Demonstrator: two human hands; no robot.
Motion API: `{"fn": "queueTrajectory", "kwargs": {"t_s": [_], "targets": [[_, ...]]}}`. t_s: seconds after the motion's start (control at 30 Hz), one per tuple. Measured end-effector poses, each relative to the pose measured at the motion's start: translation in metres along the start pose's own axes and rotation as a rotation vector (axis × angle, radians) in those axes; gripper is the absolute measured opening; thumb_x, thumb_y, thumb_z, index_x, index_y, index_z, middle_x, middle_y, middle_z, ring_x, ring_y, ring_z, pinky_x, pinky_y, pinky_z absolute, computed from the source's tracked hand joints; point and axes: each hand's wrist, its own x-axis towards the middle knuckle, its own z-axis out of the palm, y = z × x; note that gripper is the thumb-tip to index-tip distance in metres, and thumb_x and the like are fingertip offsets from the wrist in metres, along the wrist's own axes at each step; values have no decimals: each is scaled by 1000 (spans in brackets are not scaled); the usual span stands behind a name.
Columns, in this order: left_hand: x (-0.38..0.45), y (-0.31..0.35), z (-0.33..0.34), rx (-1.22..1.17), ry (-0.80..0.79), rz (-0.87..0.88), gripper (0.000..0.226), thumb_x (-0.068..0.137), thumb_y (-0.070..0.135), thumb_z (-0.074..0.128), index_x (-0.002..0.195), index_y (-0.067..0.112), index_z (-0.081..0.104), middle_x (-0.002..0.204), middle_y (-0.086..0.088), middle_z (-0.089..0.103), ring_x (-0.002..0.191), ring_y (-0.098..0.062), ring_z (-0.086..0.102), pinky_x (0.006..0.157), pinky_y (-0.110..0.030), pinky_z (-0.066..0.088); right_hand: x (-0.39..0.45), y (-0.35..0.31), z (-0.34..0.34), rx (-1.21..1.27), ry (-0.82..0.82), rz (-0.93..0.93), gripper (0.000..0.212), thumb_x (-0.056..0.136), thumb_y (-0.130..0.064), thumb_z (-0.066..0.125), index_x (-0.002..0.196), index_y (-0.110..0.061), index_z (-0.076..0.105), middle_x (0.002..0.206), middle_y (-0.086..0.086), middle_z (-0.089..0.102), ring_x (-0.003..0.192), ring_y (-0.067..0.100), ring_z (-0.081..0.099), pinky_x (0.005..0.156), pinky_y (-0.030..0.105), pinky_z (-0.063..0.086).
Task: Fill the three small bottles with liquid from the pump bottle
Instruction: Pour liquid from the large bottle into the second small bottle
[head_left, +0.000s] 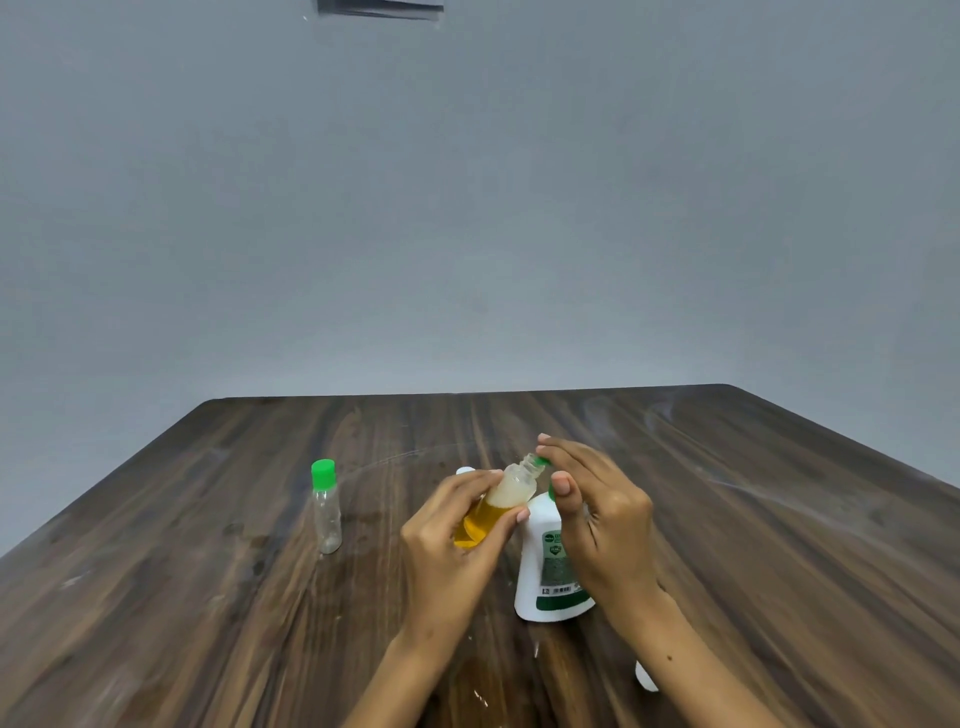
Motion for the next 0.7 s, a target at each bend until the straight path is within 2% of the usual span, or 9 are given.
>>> {"fn": "queueTrajectory", "kwargs": {"t_s": [0.23, 0.7], "targets": [[-2, 0, 0, 4, 5, -7, 30, 74, 21, 82, 100, 9, 74, 101, 8, 71, 97, -6, 68, 78, -27, 57, -2, 0, 2, -10, 15, -5, 59, 101, -49, 31, 105, -7, 72, 110, 1, 69, 104, 5, 59, 85, 15, 47], [-3, 2, 0, -13, 21, -11, 29, 72, 18, 82, 97, 9, 74, 97, 9, 71, 92, -6, 68, 74, -24, 56, 1, 0, -2, 4, 26, -22, 60, 101, -49, 30, 104, -7, 72, 111, 2, 69, 105, 10, 62, 86, 18, 48]]}}
